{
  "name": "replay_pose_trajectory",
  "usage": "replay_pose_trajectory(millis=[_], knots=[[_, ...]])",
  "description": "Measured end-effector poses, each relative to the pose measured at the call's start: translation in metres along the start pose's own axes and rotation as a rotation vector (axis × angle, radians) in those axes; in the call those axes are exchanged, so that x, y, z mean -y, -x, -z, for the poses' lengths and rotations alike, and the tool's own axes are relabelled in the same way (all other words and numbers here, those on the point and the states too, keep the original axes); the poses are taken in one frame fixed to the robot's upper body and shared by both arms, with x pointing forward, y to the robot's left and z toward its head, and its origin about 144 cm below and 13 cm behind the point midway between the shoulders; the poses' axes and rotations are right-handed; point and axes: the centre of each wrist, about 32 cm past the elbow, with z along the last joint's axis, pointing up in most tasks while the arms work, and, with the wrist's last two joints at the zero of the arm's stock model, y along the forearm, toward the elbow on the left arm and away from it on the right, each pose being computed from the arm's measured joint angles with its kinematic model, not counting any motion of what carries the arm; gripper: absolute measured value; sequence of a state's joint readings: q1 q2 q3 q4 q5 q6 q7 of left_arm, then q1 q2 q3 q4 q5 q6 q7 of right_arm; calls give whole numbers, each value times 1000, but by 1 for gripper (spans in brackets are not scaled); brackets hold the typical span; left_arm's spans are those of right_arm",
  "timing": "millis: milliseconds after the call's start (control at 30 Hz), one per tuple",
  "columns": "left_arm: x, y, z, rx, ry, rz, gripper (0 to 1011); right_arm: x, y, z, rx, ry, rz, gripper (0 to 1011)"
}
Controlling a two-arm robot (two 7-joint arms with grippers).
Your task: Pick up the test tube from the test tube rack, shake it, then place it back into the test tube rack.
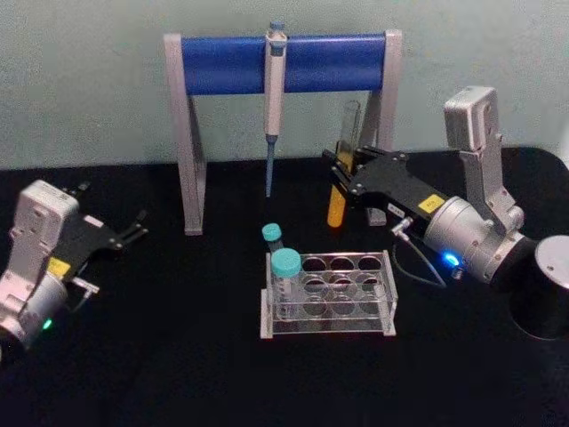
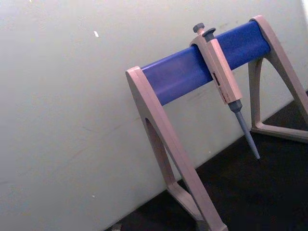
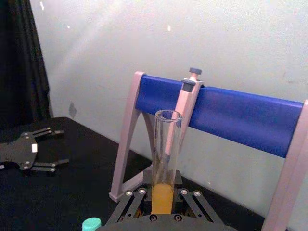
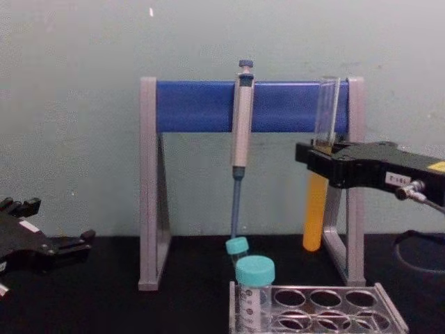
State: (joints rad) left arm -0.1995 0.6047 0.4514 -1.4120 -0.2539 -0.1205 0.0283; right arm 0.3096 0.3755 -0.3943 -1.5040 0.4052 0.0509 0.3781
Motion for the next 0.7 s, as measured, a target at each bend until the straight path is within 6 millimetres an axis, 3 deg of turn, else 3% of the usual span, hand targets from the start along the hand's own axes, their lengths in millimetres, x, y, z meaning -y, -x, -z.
replay_pose_trajectory(millis=[700], knots=[[0,0,0,0,0,0,1001,14,-7,-1,34,31,36,232]])
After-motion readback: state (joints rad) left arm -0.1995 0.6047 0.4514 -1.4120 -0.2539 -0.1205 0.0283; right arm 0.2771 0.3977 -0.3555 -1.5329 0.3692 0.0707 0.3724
